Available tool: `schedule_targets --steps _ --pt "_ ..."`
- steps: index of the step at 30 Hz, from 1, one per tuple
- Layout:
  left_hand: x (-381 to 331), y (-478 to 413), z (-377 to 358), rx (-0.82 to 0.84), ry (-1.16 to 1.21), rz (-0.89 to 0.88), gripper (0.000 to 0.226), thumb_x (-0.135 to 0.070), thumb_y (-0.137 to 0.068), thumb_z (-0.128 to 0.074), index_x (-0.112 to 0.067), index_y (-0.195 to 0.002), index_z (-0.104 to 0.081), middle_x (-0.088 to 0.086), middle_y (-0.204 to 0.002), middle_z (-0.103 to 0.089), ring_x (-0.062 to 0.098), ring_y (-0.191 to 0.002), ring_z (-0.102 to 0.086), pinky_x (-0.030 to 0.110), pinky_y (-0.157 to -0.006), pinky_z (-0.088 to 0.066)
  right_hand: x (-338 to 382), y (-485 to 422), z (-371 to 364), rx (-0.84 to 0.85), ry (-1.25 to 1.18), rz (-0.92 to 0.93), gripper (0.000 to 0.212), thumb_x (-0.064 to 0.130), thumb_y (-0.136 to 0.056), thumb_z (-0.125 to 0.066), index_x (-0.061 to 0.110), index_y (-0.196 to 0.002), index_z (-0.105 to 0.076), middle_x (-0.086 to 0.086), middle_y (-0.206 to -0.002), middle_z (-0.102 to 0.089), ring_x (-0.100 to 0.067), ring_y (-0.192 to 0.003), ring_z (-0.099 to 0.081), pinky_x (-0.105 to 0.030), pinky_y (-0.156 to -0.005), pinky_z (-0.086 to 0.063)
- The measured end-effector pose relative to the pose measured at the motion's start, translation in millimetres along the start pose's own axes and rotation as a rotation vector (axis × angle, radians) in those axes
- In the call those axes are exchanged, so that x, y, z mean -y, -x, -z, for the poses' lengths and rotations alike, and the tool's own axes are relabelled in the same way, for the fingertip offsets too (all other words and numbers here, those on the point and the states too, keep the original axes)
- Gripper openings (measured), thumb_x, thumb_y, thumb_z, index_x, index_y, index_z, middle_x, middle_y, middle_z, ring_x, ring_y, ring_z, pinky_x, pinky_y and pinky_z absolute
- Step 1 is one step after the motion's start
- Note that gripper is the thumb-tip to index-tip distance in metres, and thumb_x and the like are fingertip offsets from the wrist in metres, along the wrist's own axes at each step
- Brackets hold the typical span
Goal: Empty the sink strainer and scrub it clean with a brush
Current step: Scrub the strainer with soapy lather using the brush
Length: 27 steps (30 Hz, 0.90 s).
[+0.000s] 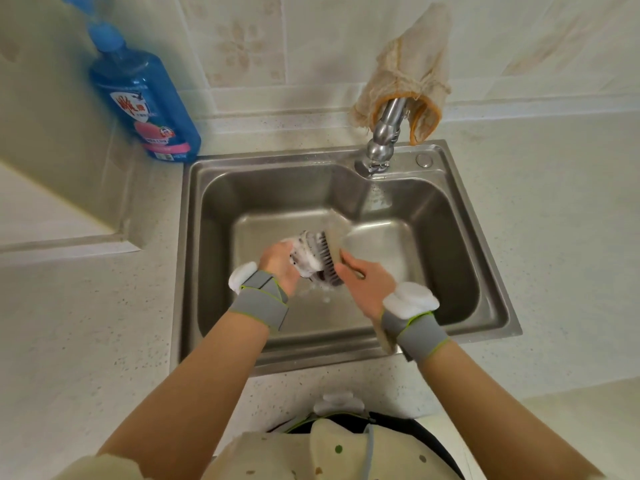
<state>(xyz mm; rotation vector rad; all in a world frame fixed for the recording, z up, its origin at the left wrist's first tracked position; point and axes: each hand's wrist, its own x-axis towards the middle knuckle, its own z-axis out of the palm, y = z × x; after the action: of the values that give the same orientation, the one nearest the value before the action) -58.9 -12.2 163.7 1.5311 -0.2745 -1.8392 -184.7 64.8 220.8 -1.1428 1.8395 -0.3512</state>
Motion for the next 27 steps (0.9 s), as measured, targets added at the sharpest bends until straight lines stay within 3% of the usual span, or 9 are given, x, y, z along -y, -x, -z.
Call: schedule_targets --steps 4,7,9,11,14,18,20,24,27 --pt "2.9 15.5 -5.1 0.065 -0.047 0.040 0.038 -0.007 -0.096 -0.020 0.005 -0.088 -0.056 0.021 -0.079 -0.068 0.026 -0.067 -0.067 0.025 -0.055 -0.056 15.0 -8.9 -0.8 -0.050 -0.022 0.060 0.046 0.036 -0.095 -0.049 0.028 -0.139 -0.043 -0.005 -0.137 -0.056 -0.021 -0.118 -0.058 -0.020 -0.097 -0.043" --pt "3.7 10.6 -2.5 -0.026 -0.036 -0.013 0.032 -0.010 -0.098 -0.025 0.001 -0.099 -0.055 0.018 -0.101 -0.060 0.027 -0.098 -0.057 0.039 -0.089 -0.044 4.3 -10.2 5.6 -0.019 0.014 -0.009 0.046 0.034 -0.096 -0.049 0.023 -0.140 -0.043 -0.007 -0.140 -0.053 -0.014 -0.102 -0.059 -0.019 -0.095 -0.046" --pt "-3.2 1.7 2.4 -0.116 -0.064 -0.037 0.029 -0.008 -0.096 -0.030 -0.005 -0.079 -0.052 0.012 -0.083 -0.052 0.025 -0.080 -0.052 0.035 -0.079 -0.041 -0.8 -0.9 -2.8 0.010 0.017 -0.015 0.046 0.034 -0.095 -0.050 0.023 -0.139 -0.045 -0.005 -0.141 -0.051 -0.018 -0.125 -0.053 -0.027 -0.106 -0.040" --pt "-3.4 0.6 0.1 -0.114 -0.097 -0.021 0.028 -0.006 -0.096 -0.030 0.001 -0.082 -0.054 0.014 -0.085 -0.053 0.022 -0.073 -0.050 0.031 -0.070 -0.042 4.6 -0.6 -8.1 0.000 -0.056 0.032 0.046 0.035 -0.094 -0.051 0.026 -0.139 -0.045 -0.002 -0.131 -0.059 -0.017 -0.112 -0.059 -0.019 -0.088 -0.049" --pt "-2.1 11.1 -5.5 0.014 -0.063 0.054 0.021 -0.008 -0.097 -0.029 -0.006 -0.109 -0.046 0.015 -0.119 -0.051 0.023 -0.098 -0.050 0.040 -0.092 -0.044 13.0 -15.4 5.2 -0.049 -0.093 0.021 0.046 0.033 -0.095 -0.051 0.024 -0.139 -0.045 -0.004 -0.123 -0.063 -0.010 -0.083 -0.059 -0.005 -0.057 -0.045" --pt "-8.9 4.1 -1.4 -0.046 -0.046 0.010 0.025 -0.012 -0.096 -0.032 -0.006 -0.107 -0.054 0.021 -0.123 -0.052 0.032 -0.117 -0.053 0.037 -0.089 -0.047 5.5 -4.9 1.8 0.017 -0.008 -0.021 0.047 0.035 -0.095 -0.050 0.023 -0.139 -0.045 -0.002 -0.139 -0.054 -0.020 -0.125 -0.053 -0.029 -0.103 -0.044" --pt "-6.8 3.3 -3.4 -0.110 -0.107 0.029 0.023 -0.010 -0.095 -0.034 -0.006 -0.090 -0.056 0.021 -0.124 -0.052 0.033 -0.113 -0.055 0.038 -0.092 -0.044 12.1 -3.1 -4.4 0.017 -0.048 0.018 0.047 0.036 -0.094 -0.051 0.026 -0.139 -0.044 -0.001 -0.140 -0.053 -0.021 -0.121 -0.056 -0.032 -0.104 -0.044" --pt "6.2 5.9 -10.2 -0.064 -0.190 0.019 0.033 -0.005 -0.096 -0.028 -0.008 -0.067 -0.044 0.017 -0.077 -0.057 0.022 -0.071 -0.056 0.030 -0.068 -0.039 12.3 -16.4 10.6 -0.027 -0.018 -0.017 0.047 0.036 -0.095 -0.048 0.026 -0.141 -0.043 -0.006 -0.117 -0.063 -0.016 -0.088 -0.049 -0.028 -0.079 -0.048" --pt "0.5 5.9 -13.8 -0.127 -0.329 -0.093 0.031 -0.001 -0.095 -0.030 0.002 -0.082 -0.058 0.024 -0.087 -0.061 0.028 -0.092 -0.060 0.039 -0.075 -0.044 4.0 -0.8 5.1 0.041 0.065 -0.045 0.046 0.036 -0.096 -0.047 0.026 -0.141 -0.041 -0.006 -0.140 -0.052 -0.016 -0.115 -0.055 -0.029 -0.105 -0.038"
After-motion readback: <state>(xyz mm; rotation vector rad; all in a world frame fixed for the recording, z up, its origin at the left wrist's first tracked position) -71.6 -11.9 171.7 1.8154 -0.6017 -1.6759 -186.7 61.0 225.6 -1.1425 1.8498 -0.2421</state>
